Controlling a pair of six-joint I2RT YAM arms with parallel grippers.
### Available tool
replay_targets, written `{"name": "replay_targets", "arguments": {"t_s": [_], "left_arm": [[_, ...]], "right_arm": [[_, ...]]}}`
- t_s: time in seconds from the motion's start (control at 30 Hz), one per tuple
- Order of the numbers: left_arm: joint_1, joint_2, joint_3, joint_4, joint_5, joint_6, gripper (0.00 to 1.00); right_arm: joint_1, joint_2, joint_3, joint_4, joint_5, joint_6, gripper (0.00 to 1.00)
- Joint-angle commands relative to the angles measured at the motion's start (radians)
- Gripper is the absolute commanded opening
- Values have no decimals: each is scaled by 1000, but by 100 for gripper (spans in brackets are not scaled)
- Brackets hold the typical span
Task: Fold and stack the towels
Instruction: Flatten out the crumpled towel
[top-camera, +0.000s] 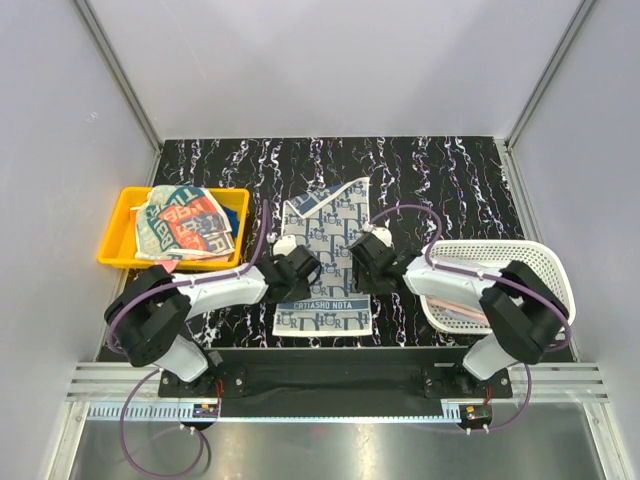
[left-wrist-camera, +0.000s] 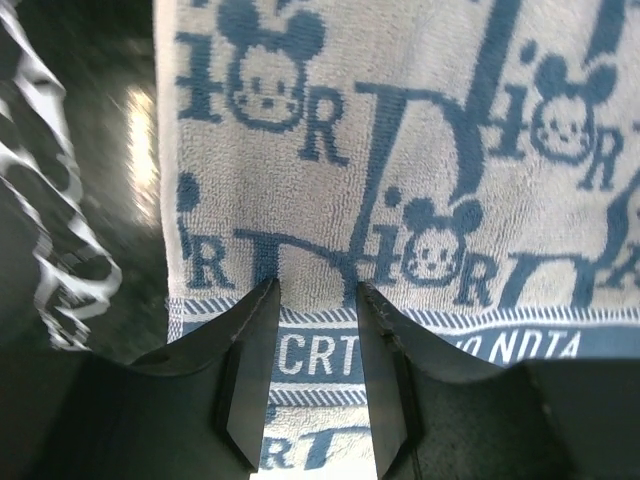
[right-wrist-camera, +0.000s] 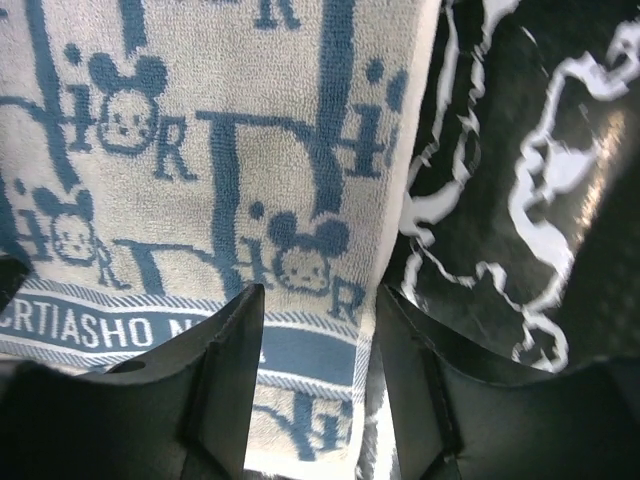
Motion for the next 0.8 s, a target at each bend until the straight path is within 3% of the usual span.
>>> {"name": "replay_targets", "arguments": {"t_s": [0.0, 0.2, 0.37, 0.47, 0.57, 0.77], "left_arm": [[-49, -30, -34, -8, 44, -98, 42], [-35, -98, 35, -94, 7, -31, 49], [60, -93, 239, -188, -44, 117, 52], [142, -17, 325, -171, -21, 214, 51], [195, 129, 481, -177, -39, 324, 51], [238, 508, 918, -302, -102, 552, 49]], "right_arm": [[22, -104, -30, -55, 42, 38, 55], [22, -237, -7, -123, 69, 27, 57], [-4, -195, 138, -150, 143, -51, 57], [-72, -150, 203, -97, 87, -95, 56], [-125, -66, 269, -60, 43, -120, 48], [-216, 34, 379, -40, -15, -155, 37]]}}
